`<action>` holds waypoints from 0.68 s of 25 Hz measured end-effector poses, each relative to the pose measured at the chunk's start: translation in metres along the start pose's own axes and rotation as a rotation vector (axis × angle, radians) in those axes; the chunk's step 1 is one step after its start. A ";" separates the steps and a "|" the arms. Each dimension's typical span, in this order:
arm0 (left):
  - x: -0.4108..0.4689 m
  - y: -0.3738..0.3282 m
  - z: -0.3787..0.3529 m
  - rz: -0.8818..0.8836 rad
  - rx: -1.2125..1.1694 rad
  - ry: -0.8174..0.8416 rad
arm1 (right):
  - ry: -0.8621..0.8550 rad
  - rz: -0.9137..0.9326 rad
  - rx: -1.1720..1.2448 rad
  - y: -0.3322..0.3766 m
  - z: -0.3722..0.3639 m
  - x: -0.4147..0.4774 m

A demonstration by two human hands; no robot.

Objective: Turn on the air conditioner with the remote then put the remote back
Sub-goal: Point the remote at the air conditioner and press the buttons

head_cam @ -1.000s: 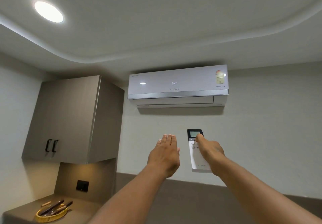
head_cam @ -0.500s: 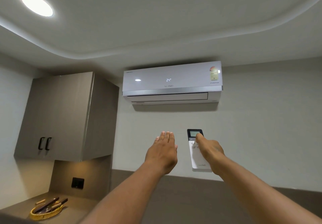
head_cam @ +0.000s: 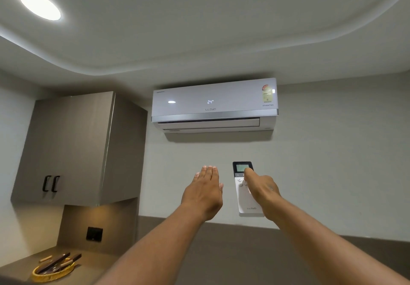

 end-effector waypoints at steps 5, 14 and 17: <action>0.001 -0.006 -0.001 -0.007 -0.013 -0.009 | 0.011 0.002 -0.003 -0.001 0.008 -0.002; -0.001 -0.007 -0.005 -0.005 -0.011 -0.004 | 0.046 0.015 -0.028 -0.004 0.007 -0.003; -0.002 -0.008 -0.004 -0.007 -0.003 -0.011 | 0.045 0.020 -0.031 -0.004 0.006 -0.004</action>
Point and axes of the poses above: each hand's wrist, its own x-axis towards the middle knuckle, its own z-axis out of the back of the hand, y = z × x, the point moved 8 cm from there along x, towards the middle knuckle, and after that the axes turned 2 degrees about -x, right-handed, at the moved point
